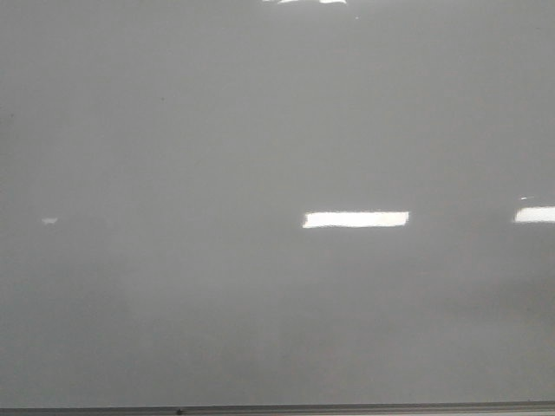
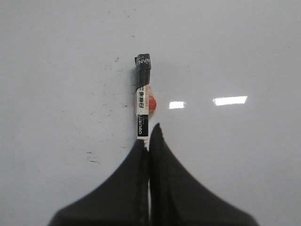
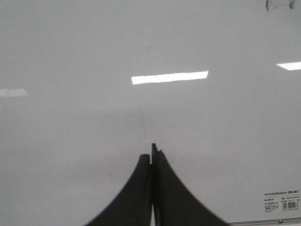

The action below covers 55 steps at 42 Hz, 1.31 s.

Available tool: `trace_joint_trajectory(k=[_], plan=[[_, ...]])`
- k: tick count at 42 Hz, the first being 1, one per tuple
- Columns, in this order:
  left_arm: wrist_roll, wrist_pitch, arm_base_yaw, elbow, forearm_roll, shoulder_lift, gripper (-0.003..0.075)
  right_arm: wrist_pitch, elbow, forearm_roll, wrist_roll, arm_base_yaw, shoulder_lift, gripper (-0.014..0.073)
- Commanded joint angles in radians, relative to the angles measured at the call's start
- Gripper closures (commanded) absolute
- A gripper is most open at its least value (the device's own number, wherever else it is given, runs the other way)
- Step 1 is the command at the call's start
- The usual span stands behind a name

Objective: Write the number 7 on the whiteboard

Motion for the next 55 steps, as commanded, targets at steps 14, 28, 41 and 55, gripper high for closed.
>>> trace_joint_trajectory(k=[14, 28, 41, 55], plan=[[-0.007, -0.091, 0.000, 0.004, 0.000, -0.016, 0.0741, -0.070, -0.003, -0.009, -0.005, -0.007, -0.020, 0.0662], [-0.007, -0.091, 0.000, 0.004, 0.000, -0.016, 0.0741, -0.070, -0.003, -0.009, -0.005, -0.007, -0.020, 0.0662], [-0.007, -0.091, 0.000, 0.004, 0.000, -0.016, 0.0741, -0.071, -0.003, -0.009, -0.005, -0.007, -0.020, 0.0662], [-0.007, -0.110, 0.000, 0.004, 0.000, -0.016, 0.0741, -0.117, -0.003, -0.009, -0.005, -0.007, -0.020, 0.0662]])
